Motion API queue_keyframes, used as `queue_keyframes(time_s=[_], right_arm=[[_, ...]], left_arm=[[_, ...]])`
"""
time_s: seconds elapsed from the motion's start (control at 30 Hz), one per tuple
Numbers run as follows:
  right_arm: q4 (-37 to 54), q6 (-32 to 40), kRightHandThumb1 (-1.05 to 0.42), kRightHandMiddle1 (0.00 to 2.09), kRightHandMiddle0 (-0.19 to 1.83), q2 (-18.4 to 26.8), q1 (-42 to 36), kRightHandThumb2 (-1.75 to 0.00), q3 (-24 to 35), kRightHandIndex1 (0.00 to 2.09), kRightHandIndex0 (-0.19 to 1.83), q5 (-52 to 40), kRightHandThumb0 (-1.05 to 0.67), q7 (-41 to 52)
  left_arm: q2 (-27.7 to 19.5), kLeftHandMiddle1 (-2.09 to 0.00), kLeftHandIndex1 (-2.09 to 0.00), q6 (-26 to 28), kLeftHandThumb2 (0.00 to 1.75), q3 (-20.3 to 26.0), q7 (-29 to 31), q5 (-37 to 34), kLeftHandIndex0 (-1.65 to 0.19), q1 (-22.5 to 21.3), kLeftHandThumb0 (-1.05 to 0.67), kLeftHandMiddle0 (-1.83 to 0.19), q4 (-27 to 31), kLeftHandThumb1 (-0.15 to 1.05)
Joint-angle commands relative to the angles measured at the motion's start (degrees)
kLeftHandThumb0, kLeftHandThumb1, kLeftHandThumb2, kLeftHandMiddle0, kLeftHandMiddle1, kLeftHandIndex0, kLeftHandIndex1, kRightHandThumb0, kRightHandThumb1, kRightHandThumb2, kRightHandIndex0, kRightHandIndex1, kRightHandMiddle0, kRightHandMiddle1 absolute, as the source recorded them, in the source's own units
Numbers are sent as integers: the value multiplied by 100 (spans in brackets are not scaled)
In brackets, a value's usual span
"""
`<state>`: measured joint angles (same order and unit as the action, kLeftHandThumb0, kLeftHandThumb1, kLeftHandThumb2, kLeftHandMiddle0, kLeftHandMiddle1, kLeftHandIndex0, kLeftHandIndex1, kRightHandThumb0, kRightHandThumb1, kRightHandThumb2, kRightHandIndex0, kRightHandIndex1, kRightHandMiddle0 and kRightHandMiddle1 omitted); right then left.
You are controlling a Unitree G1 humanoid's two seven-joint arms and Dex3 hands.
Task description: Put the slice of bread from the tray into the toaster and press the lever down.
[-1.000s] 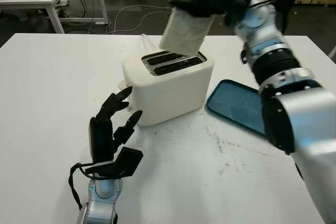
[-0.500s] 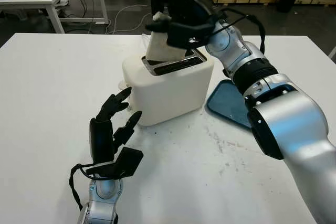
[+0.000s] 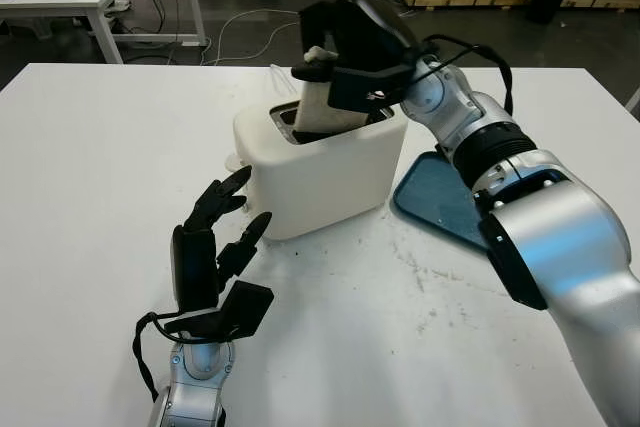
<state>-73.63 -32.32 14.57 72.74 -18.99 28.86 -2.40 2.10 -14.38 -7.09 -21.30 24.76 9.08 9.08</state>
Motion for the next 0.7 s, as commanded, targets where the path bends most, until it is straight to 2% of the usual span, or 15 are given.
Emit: queue_keyframes(time_s=[0.0, 0.23, 0.5, 0.6, 0.67], right_arm=[[-55, -106, -92, 175, 87, 156, -49, -32, 52, 175, 111, -37, -45, 73], [-87, -70, -92, 175, 85, 376, -158, -36, -61, 175, 108, 141, -50, -17], [-53, -303, -92, 175, 86, 381, -339, -34, -134, 175, 109, 143, -53, 230], [-15, -361, -92, 175, 82, 347, -383, -19, -170, 175, 104, 136, -61, 497], [37, -343, -92, 139, 82, 331, -395, -9, -252, 152, 93, 192, -70, 637]], left_arm=[[17, -83, -23, -17, 4, 0, -13, 1, -65, 23, -30, -51, -13, 92], [18, -83, -22, 29, 5, 5, 41, -55, -65, 23, -32, -50, -1, 92], [27, -84, -22, 0, 4, -1, -20, 15, -66, 6, -32, -52, -27, 92], [20, -84, -21, 7, 4, -4, -13, 24, -66, 10, -32, -51, -18, 92], [8, -84, -21, 16, 4, -2, -14, 47, -66, 14, -32, -51, -9, 92]])
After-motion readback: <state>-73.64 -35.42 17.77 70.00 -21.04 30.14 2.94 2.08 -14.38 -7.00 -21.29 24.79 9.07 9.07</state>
